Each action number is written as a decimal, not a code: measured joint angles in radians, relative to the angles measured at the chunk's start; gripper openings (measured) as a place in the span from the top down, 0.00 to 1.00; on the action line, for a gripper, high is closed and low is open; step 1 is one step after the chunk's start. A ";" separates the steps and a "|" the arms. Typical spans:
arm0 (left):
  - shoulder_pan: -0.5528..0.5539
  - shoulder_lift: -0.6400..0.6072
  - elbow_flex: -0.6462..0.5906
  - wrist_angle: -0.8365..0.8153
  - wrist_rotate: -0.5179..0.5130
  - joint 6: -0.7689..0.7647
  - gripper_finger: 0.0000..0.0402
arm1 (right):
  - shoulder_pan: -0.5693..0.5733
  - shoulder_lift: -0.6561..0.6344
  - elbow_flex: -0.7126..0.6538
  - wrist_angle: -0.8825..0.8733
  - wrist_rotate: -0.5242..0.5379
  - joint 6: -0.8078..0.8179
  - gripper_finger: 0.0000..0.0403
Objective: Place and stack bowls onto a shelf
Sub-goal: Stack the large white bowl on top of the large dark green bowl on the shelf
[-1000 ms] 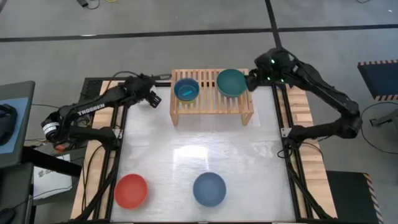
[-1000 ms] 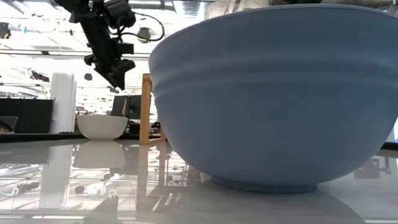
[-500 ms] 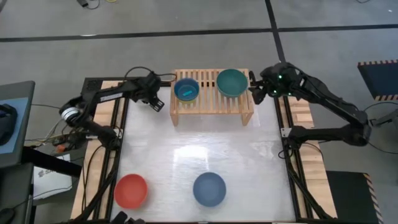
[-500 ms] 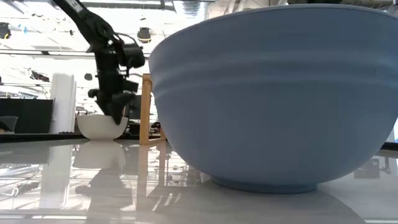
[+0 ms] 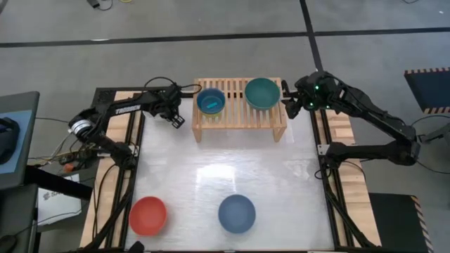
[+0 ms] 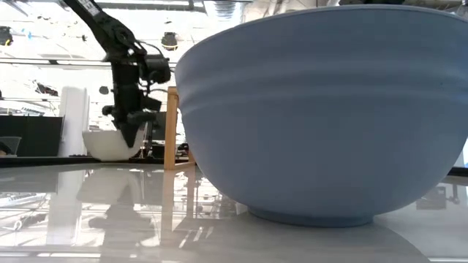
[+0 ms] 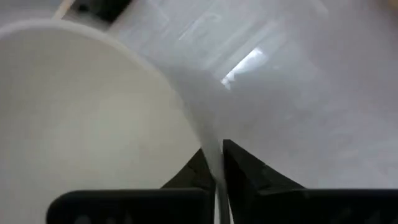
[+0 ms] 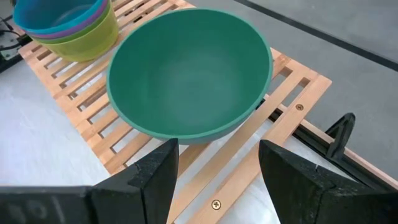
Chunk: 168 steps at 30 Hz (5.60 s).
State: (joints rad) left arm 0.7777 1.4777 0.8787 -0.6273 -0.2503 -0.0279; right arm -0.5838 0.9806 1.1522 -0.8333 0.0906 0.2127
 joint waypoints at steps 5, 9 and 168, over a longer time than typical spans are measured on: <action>-0.072 -0.165 0.000 -0.093 -0.080 0.019 1.00 | 0.000 0.000 0.000 -0.003 -0.001 0.008 0.38; -0.179 -0.318 0.000 -0.151 -0.132 0.046 1.00 | 0.000 0.004 0.000 0.000 -0.001 0.023 0.38; -1.179 -0.300 0.100 -0.498 0.275 -0.420 0.44 | -0.163 0.243 0.153 0.035 -0.037 0.019 0.58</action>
State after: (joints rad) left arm -0.4015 1.1774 0.9783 -1.1248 0.0248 -0.4482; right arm -0.7467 1.2235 1.3048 -0.7984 0.0540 0.2319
